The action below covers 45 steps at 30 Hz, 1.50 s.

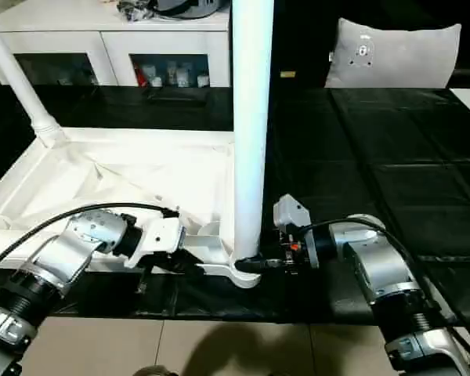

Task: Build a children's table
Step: Rotate leg to tighten

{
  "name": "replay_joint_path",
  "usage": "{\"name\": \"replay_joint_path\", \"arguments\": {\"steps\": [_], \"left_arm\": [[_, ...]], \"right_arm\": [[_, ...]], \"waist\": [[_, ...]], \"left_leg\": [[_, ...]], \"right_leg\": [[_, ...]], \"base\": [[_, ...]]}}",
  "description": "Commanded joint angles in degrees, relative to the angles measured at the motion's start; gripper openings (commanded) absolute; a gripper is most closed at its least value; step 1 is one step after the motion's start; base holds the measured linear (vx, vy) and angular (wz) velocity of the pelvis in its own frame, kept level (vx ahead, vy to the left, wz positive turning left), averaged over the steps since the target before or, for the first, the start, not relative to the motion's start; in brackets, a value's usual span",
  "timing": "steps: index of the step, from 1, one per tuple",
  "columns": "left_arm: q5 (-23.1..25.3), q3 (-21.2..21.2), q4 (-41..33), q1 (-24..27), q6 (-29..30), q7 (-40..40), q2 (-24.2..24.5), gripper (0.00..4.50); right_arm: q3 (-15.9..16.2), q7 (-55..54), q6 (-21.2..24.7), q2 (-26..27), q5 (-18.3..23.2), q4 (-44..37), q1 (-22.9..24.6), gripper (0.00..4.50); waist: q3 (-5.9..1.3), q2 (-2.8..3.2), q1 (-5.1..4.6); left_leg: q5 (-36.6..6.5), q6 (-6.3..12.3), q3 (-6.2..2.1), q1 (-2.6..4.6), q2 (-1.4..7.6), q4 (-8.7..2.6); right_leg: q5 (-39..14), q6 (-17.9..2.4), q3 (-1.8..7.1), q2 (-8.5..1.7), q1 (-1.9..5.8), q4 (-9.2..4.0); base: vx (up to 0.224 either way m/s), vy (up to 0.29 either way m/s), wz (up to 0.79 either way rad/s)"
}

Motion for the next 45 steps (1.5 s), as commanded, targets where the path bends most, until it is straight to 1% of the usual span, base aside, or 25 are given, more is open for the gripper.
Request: {"name": "replay_joint_path", "arguments": {"steps": [1, 6, 7, 8, 9, 11, 14, 15, 17, 18, 19, 20, 21, 23, 24, 26, 27, 29, 33, 35, 37, 39, 40, 41, 45], "left_arm": [[0.37, -1.61, -0.1, -0.87, -1.76, -2.18, 0.27, 0.0], [0.21, -0.47, 0.4, -0.71, 0.02, 0.61, -0.98, 0.0], [-0.87, 0.49, -1.36, -0.25, 4.72, 2.22, -2.11, 0.0], [-0.94, 0.81, -2.65, 0.07, 8.1, 3.97, -3.01, 0.0], [-0.86, 0.93, -3.42, 0.25, 10.09, 5.11, -3.56, 0.0], [0.57, 1.08, -3.88, 0.08, 13.75, 9.29, -5.51, 0.0], [1.34, 1.14, -3.81, -0.21, 15.76, 11.84, -6.93, 0.0], [1.6, 1.13, -3.82, -0.35, 16.66, 12.97, -7.67, 0.0], [2.36, 2.08, -3.1, -1.65, 21.4, 19.6, -12.36, 0.0], [2.69, 2.41, -2.95, -2.14, 22.9, 21.97, -13.97, 0.0], [3.31, 3.05, -2.34, -2.97, 24.52, 25.67, -16.38, 0.0], [3.67, 3.41, -1.86, -3.55, 25.29, 27.89, -18.01, 0.0], [3.89, 3.65, -1.54, -3.91, 25.72, 29.23, -19.02, 0.0], [4.49, 3.82, -1.24, -4.54, 26.07, 31.42, -21.33, 0.0], [4.52, 3.81, -1.25, -4.55, 26.07, 31.46, -21.35, 0.0], [5.16, 3.42, -1.54, -4.53, 26.07, 31.6, -21.33, 0.0], [5.87, 3.11, -1.67, -4.35, 25.86, 31.09, -20.24, 0.0], [6.5, 2.95, -1.47, -4.3, 25.43, 30.92, -19.32, 0.0], [8.12, 2.5, -0.09, -4.21, 22.33, 30.23, -16.31, 0.0], [7.84, 2.93, -0.29, -3.77, 21.72, 28.81, -14.93, 0.0], [7.58, 2.94, -0.34, -3.52, 20.47, 27.23, -13.7, 0.0], [7.58, 2.47, 0.04, -3.21, 17.34, 24.66, -11.66, 0.0], [7.6, 2.22, 0.16, -3.13, 16.32, 24.05, -11.16, 0.0], [7.72, 1.9, 0.37, -3.04, 15.54, 23.42, -10.35, 0.0], [6.57, 1.46, 0.56, -2.47, 12.89, 19.68, -7.76, 0.0]], "right_arm": [[0.34, 2.19, 0.71, -0.38, 1.52, -1.43, -0.05, 1.99], [-0.2, -0.08, 2.6, 0.78, 2.82, -2.61, 0.96, 1.98], [-1.39, -5.52, 6.26, 3.34, 2.85, -2.08, 0.61, 1.98], [-2.03, -10.07, 7.76, 5.57, 2.21, -1.63, 0.24, 1.98], [-2.37, -12.85, 8.47, 6.94, 1.74, -1.35, 0.02, 1.98], [-2.92, -19.62, 10.41, 10.47, 0.18, 0.44, -1.22, 1.98], [-2.9, -23.25, 11.41, 12.43, -0.98, 1.58, -1.89, 1.98], [-2.84, -24.93, 11.9, 13.39, -1.49, 2.04, -2.09, 1.98], [-3.42, -33.53, 13.48, 18.05, -3.43, 5.04, -3.3, 1.98], [-3.73, -36.95, 13.63, 19.6, -4.43, 6.31, -3.82, 1.98], [-4.32, -41.97, 12.23, 21.58, -5.95, 8.43, -4.6, 1.98], [-4.98, -45.56, 10.5, 22.91, -6.84, 10.1, -5.18, 1.98], [-5.42, -47.74, 9.3, 23.72, -7.34, 11.15, -5.54, 1.98], [-7.45, -47.82, 6.76, 25.46, -5.43, 12.84, -5.98, 1.98], [-7.5, -47.82, 6.69, 25.5, -5.38, 12.85, -5.98, 2.32], [-8.39, -47.83, 6.26, 26.2, -4.88, 12.6, -5.97, 2.66], [-8.35, -46.92, 5.79, 25.95, -5.18, 11.65, -5.39, 2.66], [-8.32, -46.03, 5.39, 25.48, -5.31, 11.2, -4.92, 2.89], [-8.6, -42.49, 2.5, 22.24, -5.27, 10.53, -3.42, 3.14], [-9.4, -38.3, 0.98, 19.63, -3.99, 9.05, -2.28, 3.43], [-9.76, -34.73, 0.51, 17.54, -2.78, 7.24, -1.38, 3.55], [-9.64, -29.95, 0.47, 14.43, -1.65, 4.54, -0.3, 3.87], [-9.5, -29.02, 0.48, 13.74, -1.53, 4.09, -0.12, 3.87], [-9.27, -27.58, 0.39, 12.6, -1.51, 3.64, 0.07, 3.95], [-8.18, -20.84, 0.55, 7.72, -1.48, 1.81, 0.51, 4.31]], "waist": [[-3.9, -0.58, -0.07], [-3.83, -0.64, 0.05], [-3.79, -0.69, -0.04], [-3.62, -0.57, 0.02], [-3.56, -0.57, -0.24], [-3.34, -0.76, -1.09], [-3.33, -0.64, -2.4], [-3.37, -0.72, -2.59], [-3.26, -0.67, -3.69], [-3.36, -0.78, -3.8], [-3.29, -0.71, -4.08], [-3.17, -0.56, -4.31], [-3.32, -0.62, -4.43], [-3.51, -0.36, -4.58], [-3.53, -0.41, -4.55], [-3.84, -0.35, -4.27], [-3.86, -0.19, -4.18], [-3.87, -0.28, -4.01], [-3.8, -0.13, -3.77], [-3.82, -0.16, -3.4], [-3.87, 0.04, -3.07], [-3.98, 0.07, -2.87], [-3.92, -0.09, -2.68], [-3.94, 0.04, -2.51], [-3.91, -0.05, -1.86]], "left_leg": [[-10.53, 4.55, 0.35, -0.39, 1.2, -3.79], [-10.93, 4.34, 0.39, -0.3, 1.16, -3.81], [-11.08, 4.21, 0.46, -0.28, 1.13, -3.85], [-11.21, 3.81, 0.34, -0.43, 1.04, -3.9], [-11.73, 3.35, 0.36, -0.28, 1.09, -4.0], [-13.15, 2.08, 0.12, -0.25, 0.61, -4.1], [-14.4, 1.77, -0.08, -0.24, 0.44, -4.1], [-14.37, 2.04, -0.04, -0.3, 0.35, -4.06], [-14.74, 1.87, 0.0, -0.25, 0.21, -3.95], [-14.56, 1.75, 0.0, -0.17, 0.16, -3.87], [-14.55, 1.93, -0.01, -0.28, 0.1, -3.87], [-15.31, 1.94, 0.08, 0.01, -0.09, -3.71], [-15.14, 1.96, 0.09, -0.01, -0.14, -3.63], [-14.84, 2.61, 0.04, -0.17, -0.1, -3.67], [-14.71, 2.95, 0.02, -0.2, 0.01, -3.75], [-12.76, 3.97, -0.02, -0.54, 0.29, -3.87], [-12.45, 4.16, -0.01, -0.55, 0.35, -3.88], [-11.74, 4.48, 0.0, -0.69, 0.46, -3.94], [-12.48, 4.46, 0.1, -0.56, 0.47, -3.97], [-12.41, 4.6, 0.11, -0.48, 0.58, -4.0], [-12.05, 4.88, 0.06, -0.45, 0.65, -3.98], [-11.67, 5.13, 0.06, -0.39, 0.86, -3.94], [-11.31, 5.25, -0.04, -0.52, 0.81, -3.98], [-11.07, 5.54, 0.1, -0.52, 0.87, -3.89], [-10.85, 5.38, 0.22, -0.42, 0.95, -3.86]], "right_leg": [[-18.87, -9.24, 2.95, -3.09, 3.5, -4.4], [-19.79, -8.93, 2.95, -3.07, 3.47, -4.52], [-20.61, -8.79, 2.95, -3.06, 3.44, -4.56], [-22.05, -8.45, 2.82, -3.17, 3.47, -4.67], [-23.09, -8.1, 2.86, -3.14, 3.36, -4.78], [-28.01, -5.84, 2.41, -3.16, 3.39, -5.41], [-29.99, -4.31, 2.18, -3.1, 3.37, -5.93], [-29.5, -4.35, 2.18, -3.0, 3.32, -5.97], [-29.06, -5.0, 2.05, -2.85, 3.08, -6.08], [-29.09, -4.96, 2.03, -2.91, 3.17, -5.98], [-29.41, -4.9, 2.0, -2.91, 3.13, -6.09], [-30.82, -4.47, 1.82, -2.8, 2.78, -6.5], [-30.86, -4.32, 1.79, -2.91, 2.9, -6.53], [-29.39, -4.37, 1.78, -2.88, 3.01, -6.62], [-28.5, -4.62, 1.85, -2.89, 3.02, -6.58], [-22.88, -6.39, 2.13, -2.8, 3.41, -5.84], [-21.74, -6.85, 2.22, -2.83, 3.41, -5.7], [-19.27, -8.03, 2.32, -2.89, 3.64, -5.35], [-20.25, -7.94, 2.37, -2.98, 3.62, -5.53], [-19.74, -8.08, 2.43, -2.96, 3.67, -5.43], [-18.69, -8.4, 2.48, -2.95, 3.74, -5.26], [-16.92, -9.17, 2.6, -2.96, 3.67, -5.01], [-16.49, -9.11, 2.55, -2.93, 3.91, -5.07], [-15.48, -9.66, 2.64, -2.96, 3.81, -4.87], [-16.19, -9.88, 2.68, -3.03, 3.77, -4.8]], "base": [[0.0, 0.0, 0.0], [0.0, 0.0, 0.0], [0.0, 0.0, 0.0], [0.0, 0.0, 0.0], [0.0, 0.0, 0.0], [0.0, 0.0, 0.0], [0.0, 0.0, 0.0], [0.0, 0.0, 0.0], [0.0, 0.0, 0.0], [0.0, 0.0, 0.0], [0.0, 0.0, 0.0], [0.0, 0.0, 0.0], [0.0, 0.0, 0.0], [0.0, 0.0, 0.0], [0.0, 0.0, 0.0], [0.0, 0.0, 0.0], [0.0, 0.0, 0.0], [0.0, 0.0, 0.0], [0.0, 0.0, 0.0], [0.0, 0.0, 0.0], [0.0, 0.0, 0.0], [0.0, 0.0, 0.0], [0.0, 0.0, 0.0], [0.0, 0.0, 0.0], [0.0, 0.0, 0.0]]}}
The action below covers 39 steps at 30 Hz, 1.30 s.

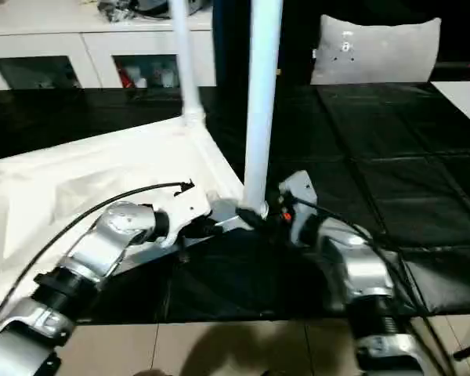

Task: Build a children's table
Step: Rotate leg to tighten

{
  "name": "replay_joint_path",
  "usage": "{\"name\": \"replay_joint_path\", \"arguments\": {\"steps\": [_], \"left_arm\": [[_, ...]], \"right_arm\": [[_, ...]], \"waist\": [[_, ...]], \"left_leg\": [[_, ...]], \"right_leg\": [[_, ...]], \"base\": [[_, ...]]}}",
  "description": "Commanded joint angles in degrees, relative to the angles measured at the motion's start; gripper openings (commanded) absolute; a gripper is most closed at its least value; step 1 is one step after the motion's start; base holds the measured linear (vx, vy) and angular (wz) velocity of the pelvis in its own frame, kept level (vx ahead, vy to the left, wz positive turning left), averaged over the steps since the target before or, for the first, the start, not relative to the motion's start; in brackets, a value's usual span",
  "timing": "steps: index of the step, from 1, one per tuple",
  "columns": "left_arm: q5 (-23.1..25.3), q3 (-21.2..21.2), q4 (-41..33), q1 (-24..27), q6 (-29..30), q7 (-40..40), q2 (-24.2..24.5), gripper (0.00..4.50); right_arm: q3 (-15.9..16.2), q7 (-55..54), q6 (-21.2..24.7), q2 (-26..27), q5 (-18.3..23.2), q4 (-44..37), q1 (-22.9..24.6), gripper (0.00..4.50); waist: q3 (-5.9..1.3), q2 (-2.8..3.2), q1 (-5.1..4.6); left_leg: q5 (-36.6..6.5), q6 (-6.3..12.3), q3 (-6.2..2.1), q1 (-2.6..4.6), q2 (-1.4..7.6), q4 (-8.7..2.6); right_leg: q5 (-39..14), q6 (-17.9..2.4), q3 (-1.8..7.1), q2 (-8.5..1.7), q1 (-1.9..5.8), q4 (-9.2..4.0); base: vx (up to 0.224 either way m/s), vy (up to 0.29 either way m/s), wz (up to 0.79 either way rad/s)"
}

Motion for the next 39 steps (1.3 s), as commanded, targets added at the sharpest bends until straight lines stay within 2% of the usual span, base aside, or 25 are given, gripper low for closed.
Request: {"name": "replay_joint_path", "arguments": {"steps": [1, 2, 4, 6, 8, 9, 11, 14, 18, 32, 36, 39], "left_arm": [[0.37, -1.44, -0.26, -0.07, -2.37, -2.37, 1.33, 0.0], [-0.28, -1.56, -0.55, 0.25, -3.33, -4.92, 2.53, 0.0], [-0.42, -1.63, -0.57, 0.3, -3.55, -5.96, 3.07, 0.0], [-0.8, -1.81, -0.51, 0.39, -5.27, -7.3, 3.71, 0.0], [-1.99, -2.41, -0.74, 0.86, -9.05, -11.54, 5.68, 0.0], [-1.99, -2.41, -0.74, 0.86, -9.05, -11.54, 5.68, 0.0], [-2.47, -3.29, -0.49, 0.95, -12.55, -14.76, 7.55, 0.0], [-3.2, -3.62, -1.13, 1.17, -13.05, -16.93, 8.25, 0.0], [-4.44, -4.31, -2.88, 1.37, -14.08, -20.74, 9.09, 0.0], [-4.73, -4.88, -1.46, 0.62, -16.0, -21.88, 8.7, 0.0], [-5.09, -4.57, -1.59, 0.98, -15.37, -21.36, 8.61, 0.0], [-5.71, -3.6, -2.12, 1.37, -12.58, -19.46, 7.72, 0.0]], "right_arm": [[1.31, 3.72, 0.35, -0.85, 0.72, -2.01, -0.03, 4.4], [1.79, 7.2, 1.4, -2.8, 1.63, -2.69, -0.09, 4.4], [2.04, 8.83, 1.85, -3.71, 2.13, -3.03, -0.1, 4.4], [2.43, 10.32, 1.62, -4.53, 2.28, -3.19, -0.14, 4.4], [3.49, 13.8, 1.35, -6.3, 2.29, -2.85, -0.77, 4.13], [3.49, 13.8, 1.35, -6.3, 2.29, -2.85, -0.77, 4.02], [4.71, 16.86, -0.14, -7.38, 1.86, -1.81, -1.67, 3.93], [5.4, 18.07, 0.1, -7.69, 1.63, -1.11, -2.13, 3.56], [6.44, 20.82, 0.86, -7.7, 2.65, -1.04, -2.37, 3.24], [7.9, 25.42, 2.48, -8.0, 4.44, -1.92, -2.19, 2.01], [7.68, 25.64, 3.3, -7.72, 5.0, -2.91, -1.39, 1.95], [5.93, 22.62, 5.96, -5.71, 6.92, -4.52, -0.16, 1.93]], "waist": [[-3.86, -0.24, 0.22], [-3.86, -0.47, 0.3], [-3.84, -0.32, 0.43], [-3.84, -0.5, 0.51], [-3.86, -0.62, 0.64], [-3.91, -0.56, 0.75], [-3.92, -0.64, 0.94], [-3.88, -0.41, 1.45], [-3.98, -0.57, 1.89], [-4.06, -0.7, 2.69], [-4.09, -0.73, 2.77], [-4.08, -0.8, 2.93]], "left_leg": [[-10.86, 5.3, 0.29, -0.39, 0.91, -3.6], [-10.72, 5.5, 0.32, -0.44, 0.91, -3.59], [-10.4, 5.6, 0.32, -0.41, 1.07, -3.59], [-10.6, 5.55, 0.33, -0.39, 1.03, -3.58], [-10.05, 5.53, 0.36, -0.48, 1.06, -3.56], [-10.06, 5.55, 0.34, -0.46, 1.04, -3.51], [-9.89, 5.65, 0.39, -0.48, 1.08, -3.5], [-10.21, 5.21, 0.47, -0.14, 1.27, -3.56], [-10.04, 4.96, 0.48, -0.1, 1.45, -3.6], [-9.16, 4.54, 0.52, -0.2, 1.28, -3.46], [-8.83, 4.6, 0.49, -0.22, 1.33, -3.45], [-8.57, 4.7, 0.52, -0.18, 1.33, -3.44]], "right_leg": [[-16.5, -9.7, 2.78, -3.15, 3.76, -4.27], [-16.45, -9.79, 2.77, -3.12, 3.84, -4.24], [-16.15, -9.88, 2.81, -3.1, 3.7, -4.19], [-16.54, -9.94, 2.79, -3.19, 3.68, -4.25], [-16.6, -9.89, 2.84, -3.19, 3.69, -4.17], [-16.61, -9.92, 2.81, -3.2, 3.7, -4.08], [-16.62, -9.88, 2.84, -3.2, 3.64, -4.05], [-17.28, -10.06, 2.92, -3.23, 3.36, -4.06], [-15.5, -10.79, 3.06, -3.24, 3.38, -3.67], [-17.27, -9.49, 3.03, -3.26, 3.46, -3.76], [-17.06, -9.43, 3.04, -3.27, 3.47, -3.71], [-17.3, -9.24, 3.07, -3.3, 3.43, -3.76]], "base": [[0.0, 0.0, 0.0], [0.0, 0.0, 0.0], [0.0, 0.0, 0.0], [0.0, 0.0, 0.0], [0.0, 0.0, 0.0], [0.0, 0.0, 0.0], [0.0, 0.0, 0.0], [0.0, 0.0, 0.0], [0.0, 0.0, 0.0], [0.0, 0.0, 0.0], [0.0, 0.0, 0.0], [0.0, 0.0, 0.0]]}}
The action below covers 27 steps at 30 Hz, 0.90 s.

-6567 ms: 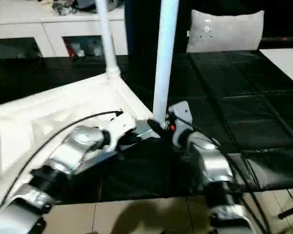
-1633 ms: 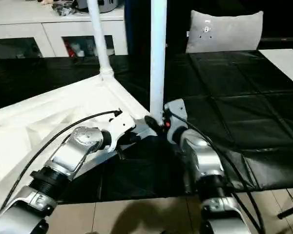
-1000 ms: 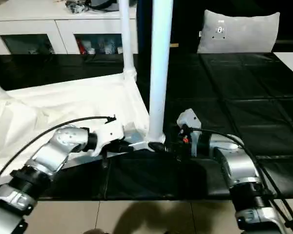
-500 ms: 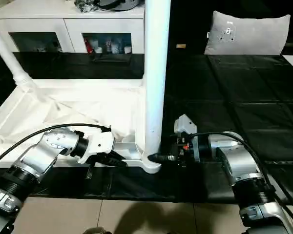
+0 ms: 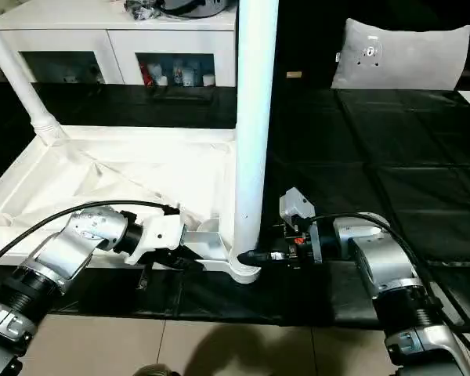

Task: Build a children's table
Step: Rotate leg to tighten

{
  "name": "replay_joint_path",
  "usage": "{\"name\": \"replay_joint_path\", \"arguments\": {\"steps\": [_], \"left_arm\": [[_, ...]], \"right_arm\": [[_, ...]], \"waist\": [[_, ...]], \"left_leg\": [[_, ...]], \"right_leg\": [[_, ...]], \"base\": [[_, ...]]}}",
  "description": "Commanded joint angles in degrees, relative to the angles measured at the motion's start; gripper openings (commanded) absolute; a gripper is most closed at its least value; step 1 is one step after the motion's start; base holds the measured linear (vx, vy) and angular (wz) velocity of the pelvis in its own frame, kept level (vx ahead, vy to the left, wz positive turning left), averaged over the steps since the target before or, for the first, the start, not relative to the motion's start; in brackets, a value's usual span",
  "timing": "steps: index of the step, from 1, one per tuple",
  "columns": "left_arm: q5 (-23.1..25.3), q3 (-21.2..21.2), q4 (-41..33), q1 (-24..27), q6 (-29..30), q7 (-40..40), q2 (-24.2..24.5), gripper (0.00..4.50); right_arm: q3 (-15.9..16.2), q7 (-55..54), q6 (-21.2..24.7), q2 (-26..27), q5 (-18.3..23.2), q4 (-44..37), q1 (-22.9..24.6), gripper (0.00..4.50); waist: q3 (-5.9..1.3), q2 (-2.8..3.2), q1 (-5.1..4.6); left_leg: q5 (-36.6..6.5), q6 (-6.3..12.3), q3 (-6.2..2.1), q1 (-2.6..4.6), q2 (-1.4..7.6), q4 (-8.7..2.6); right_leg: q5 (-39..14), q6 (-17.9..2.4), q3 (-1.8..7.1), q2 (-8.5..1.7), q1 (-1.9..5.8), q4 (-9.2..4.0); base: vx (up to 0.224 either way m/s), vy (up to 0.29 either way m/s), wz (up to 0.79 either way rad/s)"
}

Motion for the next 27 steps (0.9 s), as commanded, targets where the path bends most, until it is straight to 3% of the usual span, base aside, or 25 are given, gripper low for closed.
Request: {"name": "replay_joint_path", "arguments": {"steps": [1, 5, 8, 11, 14, 17, 18, 21, 24, 27], "left_arm": [[-0.23, -0.15, -1.89, -0.01, 1.59, 0.82, -1.2, 0.0], [-1.38, 1.45, -4.21, 0.08, 9.52, 5.0, -4.03, 0.0], [-1.22, 1.99, -4.48, -0.48, 12.78, 8.9, -6.98, 0.0], [-0.02, 2.44, -2.75, -2.06, 16.24, 14.67, -11.06, 0.0], [1.67, 3.19, -0.83, -4.17, 20.42, 22.18, -16.24, 0.0], [2.52, 3.88, -0.06, -5.14, 22.06, 27.01, -19.3, 0.0], [3.42, 3.81, 0.2, -5.49, 22.33, 29.66, -21.17, 0.0], [4.01, 3.57, -0.08, -5.24, 22.34, 29.88, -21.58, 0.0], [4.16, 3.75, -0.49, -4.82, 22.26, 29.86, -21.48, 0.0], [4.91, 3.83, -0.4, -4.55, 21.61, 29.86, -20.11, 0.0]], "right_arm": [[-0.98, -2.26, 2.84, 2.02, 2.75, -1.96, 0.26, 1.93], [-3.35, -15.04, 6.29, 8.15, 1.79, -2.61, 0.51, 1.93], [-4.2, -23.46, 7.78, 12.64, 0.18, -1.55, -0.28, 1.93], [-3.34, -30.88, 8.02, 16.57, -2.73, 0.42, -0.81, 1.93], [-5.51, -44.46, 8.69, 22.67, -5.39, 6.09, -3.45, 1.93], [-7.27, -50.57, 6.5, 25.72, -5.9, 10.2, -5.38, 1.93], [-8.32, -51.21, 4.08, 27.5, -4.88, 11.94, -6.18, 1.93], [-8.18, -51.07, 2.92, 27.78, -5.48, 12.02, -6.23, 1.93], [-9.04, -52.01, 0.76, 27.78, -5.97, 11.76, -6.01, 2.63], [-9.14, -50.19, -1.42, 26.37, -6.54, 11.5, -5.38, 2.77]], "waist": [[-4.07, -0.71, -0.24], [-3.54, -0.63, -0.85], [-3.37, -0.61, -2.58], [-3.55, -0.57, -3.77], [-3.58, -0.56, -4.83], [-3.58, -0.43, -5.22], [-3.65, -0.41, -5.12], [-3.81, -0.4, -4.91], [-3.68, -0.43, -4.88], [-3.57, -0.47, -4.78]], "left_leg": [[-8.55, 4.59, 0.41, -0.23, 1.34, -3.54], [-11.09, 2.86, 0.36, -0.21, 0.97, -3.81], [-12.91, 1.58, 0.16, -0.26, 0.45, -3.88], [-12.03, 1.58, 0.04, -0.45, 0.29, -3.78], [-11.37, 1.75, 0.09, -0.53, 0.09, -3.67], [-11.7, 1.98, 0.1, -0.42, -0.01, -3.58], [-11.49, 2.39, 0.09, -0.33, 0.02, -3.51], [-10.5, 3.54, 0.1, -0.63, 0.31, -3.59], [-11.21, 3.7, 0.12, -0.57, 0.38, -3.73], [-12.28, 3.73, 0.14, -0.38, 0.42, -3.77]], "right_leg": [[-17.48, -9.25, 2.99, -3.27, 3.44, -3.92], [-23.09, -7.68, 2.79, -3.2, 3.33, -4.47], [-28.65, -4.78, 2.38, -3.14, 3.23, -5.37], [-26.82, -4.56, 2.32, -3.03, 3.35, -5.33], [-25.61, -5.56, 2.25, -2.94, 3.33, -5.3], [-26.13, -5.7, 2.14, -3.01, 3.22, -5.52], [-25.5, -5.76, 2.17, -3.02, 3.23, -5.53], [-21.52, -6.83, 2.37, -2.95, 3.42, -5.08], [-21.01, -7.39, 2.43, -2.99, 3.45, -4.96], [-23.15, -6.99, 2.46, -3.14, 3.31, -5.27]], "base": [[0.0, 0.0, 0.0], [0.0, 0.0, 0.0], [0.0, 0.0, 0.0], [0.0, 0.0, 0.0], [0.0, 0.0, 0.0], [0.0, 0.0, 0.0], [0.0, 0.0, 0.0], [0.0, 0.0, 0.0], [0.0, 0.0, 0.0], [0.0, 0.0, 0.0]]}}
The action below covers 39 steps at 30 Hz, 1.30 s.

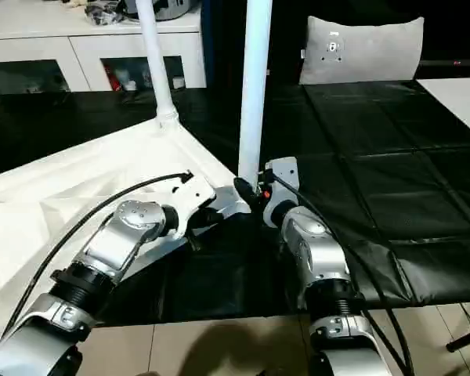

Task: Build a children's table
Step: Rotate leg to tighten

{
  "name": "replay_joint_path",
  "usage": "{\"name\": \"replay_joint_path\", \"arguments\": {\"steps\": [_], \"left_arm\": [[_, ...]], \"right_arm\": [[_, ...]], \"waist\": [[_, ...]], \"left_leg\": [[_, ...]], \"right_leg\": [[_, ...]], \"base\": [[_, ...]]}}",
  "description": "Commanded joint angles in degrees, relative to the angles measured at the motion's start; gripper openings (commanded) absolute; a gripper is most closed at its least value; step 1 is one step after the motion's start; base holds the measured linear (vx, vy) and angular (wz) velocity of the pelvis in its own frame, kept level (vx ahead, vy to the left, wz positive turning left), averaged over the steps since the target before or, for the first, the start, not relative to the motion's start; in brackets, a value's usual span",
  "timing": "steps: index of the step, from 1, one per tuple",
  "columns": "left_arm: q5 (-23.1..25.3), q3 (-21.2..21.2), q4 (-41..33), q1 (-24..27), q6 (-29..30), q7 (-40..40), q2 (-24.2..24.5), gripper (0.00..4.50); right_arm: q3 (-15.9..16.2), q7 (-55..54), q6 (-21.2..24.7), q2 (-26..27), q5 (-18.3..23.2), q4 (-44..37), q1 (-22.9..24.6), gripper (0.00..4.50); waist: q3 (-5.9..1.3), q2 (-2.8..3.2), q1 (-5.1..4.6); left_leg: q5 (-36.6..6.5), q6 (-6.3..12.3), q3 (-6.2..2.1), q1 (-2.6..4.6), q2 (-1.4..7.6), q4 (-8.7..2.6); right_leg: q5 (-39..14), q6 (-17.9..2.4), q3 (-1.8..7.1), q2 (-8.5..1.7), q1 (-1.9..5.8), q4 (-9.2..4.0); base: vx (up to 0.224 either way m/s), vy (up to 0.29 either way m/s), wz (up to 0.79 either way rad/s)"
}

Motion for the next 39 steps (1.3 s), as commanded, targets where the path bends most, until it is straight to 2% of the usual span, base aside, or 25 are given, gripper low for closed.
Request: {"name": "replay_joint_path", "arguments": {"steps": [1, 2, 4, 5, 7, 8, 9, 10, 11, 12, 14, 16, 17, 18, 19, 20, 21, 26, 27, 28, 29, 33, 39], "left_arm": [[-0.94, -3.43, -2.87, -1.19, -2.87, -2.11, -2.1, 0.0], [-0.25, -3.41, -2.27, -1.05, -3.21, -1.78, -0.85, 0.0], [0.02, -3.4, -2.06, -0.99, -3.33, -1.71, -0.38, 0.0], [0.27, -3.15, -1.56, -0.59, -4.57, -2.78, 1.41, 0.0], [0.29, -3.05, -1.46, -0.42, -5.19, -3.4, 2.11, 0.0], [0.29, -3.05, -1.46, -0.42, -5.19, -3.4, 2.11, 0.0], [0.27, -2.95, -1.36, -0.32, -5.66, -3.9, 2.62, 0.0], [0.27, -2.97, -1.25, -0.29, -6.14, -4.54, 3.2, 0.0], [0.33, -3.11, -0.87, -0.23, -7.18, -6.34, 5.01, 0.0], [0.32, -3.27, -0.62, -0.2, -7.86, -7.46, 6.13, 0.0], [0.05, -3.69, -0.27, -0.05, -10.02, -9.7, 7.77, 0.0], [-0.23, -4.35, 0.01, 0.21, -12.78, -12.64, 9.67, 0.0], [-0.69, -4.83, -0.01, 0.46, -15.02, -15.1, 10.76, 0.0], [-1.07, -5.31, -0.11, 0.7, -17.13, -17.4, 11.84, 0.0], [-1.36, -5.53, -0.16, 0.84, -18.64, -18.69, 12.39, 0.0], [-1.4, -5.54, -0.17, 0.86, -18.76, -18.82, 12.45, 0.0], [-2.51, -6.09, -0.86, 1.26, -20.89, -22.73, 13.91, 0.0], [-3.76, -7.62, -2.24, 1.75, -23.48, -28.07, 16.25, 0.0], [-3.76, -7.69, -2.25, 1.75, -23.64, -28.23, 16.34, 0.0], [-3.76, -7.88, -2.06, 1.7, -24.53, -28.91, 16.6, 0.0], [-3.69, -8.16, -1.93, 1.67, -25.43, -29.69, 16.92, 0.0], [-3.45, -8.89, -1.7, 1.53, -28.06, -31.98, 17.75, 0.0], [-4.1, -9.7, -3.3, 1.96, -28.5, -33.73, 17.9, 0.0]], "right_arm": [[3.88, 3.75, -0.47, 1.47, 0.03, 1.53, 0.68, 2.77], [3.61, 5.71, -2.52, 0.18, 0.4, 1.39, 1.28, 3.06], [3.2, 6.59, -3.29, -0.22, 0.92, 1.23, 1.51, 3.11], [2.79, 12.44, -3.63, -3.08, 3.05, -1.54, 3.05, 3.15], [3.03, 14.96, -3.48, -4.46, 3.59, -2.75, 3.75, 3.39], [3.03, 14.96, -3.48, -4.46, 3.59, -2.75, 3.75, 3.51], [3.28, 17.06, -3.58, -5.59, 3.86, -3.56, 4.28, 3.57], [3.5, 18.86, -3.33, -6.78, 4.13, -4.38, 4.72, 3.7], [4.01, 23.72, -2.76, -10.27, 4.77, -6.42, 5.75, 3.84], [4.27, 26.4, -2.45, -12.3, 5.1, -7.41, 6.18, 3.84], [4.63, 29.94, -1.78, -15.0, 5.52, -8.2, 6.26, 4.02], [5.5, 34.18, -1.04, -18.09, 5.78, -8.75, 6.18, 4.02], [5.93, 36.6, -0.31, -19.53, 6.14, -8.94, 5.96, 4.02], [6.28, 38.97, 0.61, -20.76, 6.52, -9.06, 5.66, 4.02], [6.46, 40.12, 0.67, -21.3, 6.57, -9.05, 5.47, 3.87], [6.49, 40.23, 0.69, -21.36, 6.59, -9.06, 5.45, 3.77], [7.51, 42.96, 0.58, -22.76, 6.48, -9.04, 4.88, 3.69], [10.1, 47.69, 0.06, -24.7, 5.98, -8.29, 3.84, 3.29], [10.24, 47.96, 0.03, -24.76, 5.97, -8.25, 3.78, 3.23], [10.69, 49.06, 0.01, -24.99, 5.92, -8.07, 3.54, 3.23], [11.22, 49.9, 0.31, -25.08, 5.83, -8.01, 3.3, 2.96], [12.79, 52.45, 0.77, -24.97, 5.69, -7.95, 2.91, 2.63], [14.22, 53.73, 0.41, -24.38, 5.9, -7.7, 3.18, 2.19]], "waist": [[-3.63, -0.57, 0.4], [-3.69, -0.54, 0.59], [-3.78, -0.59, 0.83], [-3.84, -0.44, 0.94], [-3.91, -0.65, 1.3], [-3.85, -0.55, 1.57], [-3.83, -0.41, 1.65], [-3.81, -0.5, 1.76], [-3.75, -0.72, 2.2], [-3.77, -0.64, 2.23], [-3.8, -0.65, 2.39], [-3.71, -0.73, 2.28], [-3.7, -1.02, 2.36], [-3.71, -0.95, 2.44], [-3.72, -1.1, 2.56], [-3.8, -1.0, 2.66], [-3.81, -1.07, 2.73], [-3.86, -0.9, 3.88], [-3.85, -1.14, 3.91], [-3.77, -1.02, 4.07], [-3.77, -1.11, 4.15], [-3.77, -1.17, 4.77], [-3.88, -1.22, 4.91]], "left_leg": [[-11.97, 3.88, 0.23, -0.48, 0.49, -3.91], [-11.66, 4.0, 0.24, -0.52, 0.53, -3.88], [-10.78, 4.47, 0.28, -0.64, 0.62, -3.86], [-10.26, 4.73, 0.24, -0.65, 0.64, -3.85], [-9.51, 5.7, 0.37, -0.58, 0.64, -3.66], [-9.13, 5.76, 0.38, -0.74, 0.7, -3.7], [-9.28, 5.64, 0.4, -0.6, 0.74, -3.74], [-9.53, 5.5, 0.38, -0.62, 0.71, -3.74], [-9.89, 5.51, 0.35, -0.63, 0.62, -3.76], [-10.08, 5.65, 0.48, -0.5, 0.72, -3.73], [-10.08, 5.91, 0.34, -0.65, 0.71, -3.75], [-10.44, 5.89, 0.33, -0.77, 0.64, -3.75], [-10.11, 5.88, 0.41, -0.61, 0.67, -3.67], [-10.12, 5.94, 0.38, -0.62, 0.66, -3.67], [-9.65, 5.97, 0.39, -0.69, 0.79, -3.7], [-9.54, 5.99, 0.38, -0.66, 0.86, -3.65], [-9.14, 5.99, 0.43, -0.69, 0.92, -3.63], [-9.13, 5.53, 0.53, -0.27, 1.31, -3.67], [-9.33, 5.55, 0.57, -0.32, 1.3, -3.69], [-9.58, 5.31, 0.56, -0.29, 1.34, -3.74], [-9.67, 5.29, 0.57, -0.29, 1.31, -3.71], [-9.79, 4.86, 0.59, -0.24, 1.33, -3.74], [-9.13, 4.45, 0.52, -0.38, 1.35, -3.73]], "right_leg": [[-22.59, -7.09, 2.56, -3.16, 3.36, -5.37], [-21.68, -7.23, 2.6, -3.16, 3.42, -5.25], [-19.36, -7.84, 2.72, -3.17, 3.51, -4.99], [-18.17, -8.38, 2.73, -3.19, 3.61, -4.8], [-16.31, -8.72, 2.82, -3.08, 3.71, -4.73], [-16.35, -9.1, 2.85, -3.2, 3.7, -4.57], [-16.9, -9.17, 2.82, -3.22, 3.55, -4.69], [-17.48, -8.99, 2.75, -3.21, 3.61, -4.73], [-18.92, -8.09, 2.71, -3.16, 3.86, -4.92], [-18.82, -8.1, 2.85, -3.11, 3.65, -4.91], [-18.51, -7.94, 2.76, -3.06, 3.78, -4.77], [-19.65, -7.57, 2.66, -3.08, 3.83, -4.9], [-20.62, -7.66, 2.72, -3.22, 3.61, -5.01], [-20.94, -7.71, 2.66, -3.18, 3.63, -5.02], [-20.58, -7.88, 2.74, -3.16, 3.62, -4.86], [-20.11, -8.05, 2.74, -3.18, 3.59, -4.76], [-19.2, -8.4, 2.79, -3.19, 3.54, -4.64], [-17.92, -9.75, 2.97, -3.27, 3.23, -4.22], [-17.94, -9.8, 2.99, -3.3, 3.28, -4.22], [-18.41, -9.67, 3.02, -3.35, 3.26, -4.24], [-18.68, -9.54, 3.01, -3.35, 3.26, -4.28], [-19.77, -8.83, 3.12, -3.43, 3.22, -4.33], [-18.59, -9.0, 3.14, -3.43, 3.33, -4.04]], "base": [[0.0, 0.0, 0.0], [0.0, 0.0, 0.0], [0.0, 0.0, 0.0], [0.0, 0.0, 0.0], [0.0, 0.0, 0.0], [0.0, 0.0, 0.0], [0.0, 0.0, 0.0], [0.0, 0.0, 0.0], [0.0, 0.0, 0.0], [0.0, 0.0, 0.0], [0.0, 0.0, 0.0], [0.0, 0.0, 0.0], [0.0, 0.0, 0.0], [0.0, 0.0, 0.0], [0.0, 0.0, 0.0], [0.0, 0.0, 0.0], [0.0, 0.0, 0.0], [0.0, 0.0, 0.0], [0.0, 0.0, 0.0], [0.0, 0.0, 0.0], [0.0, 0.0, 0.0], [0.0, 0.0, 0.0], [0.0, 0.0, 0.0]]}}
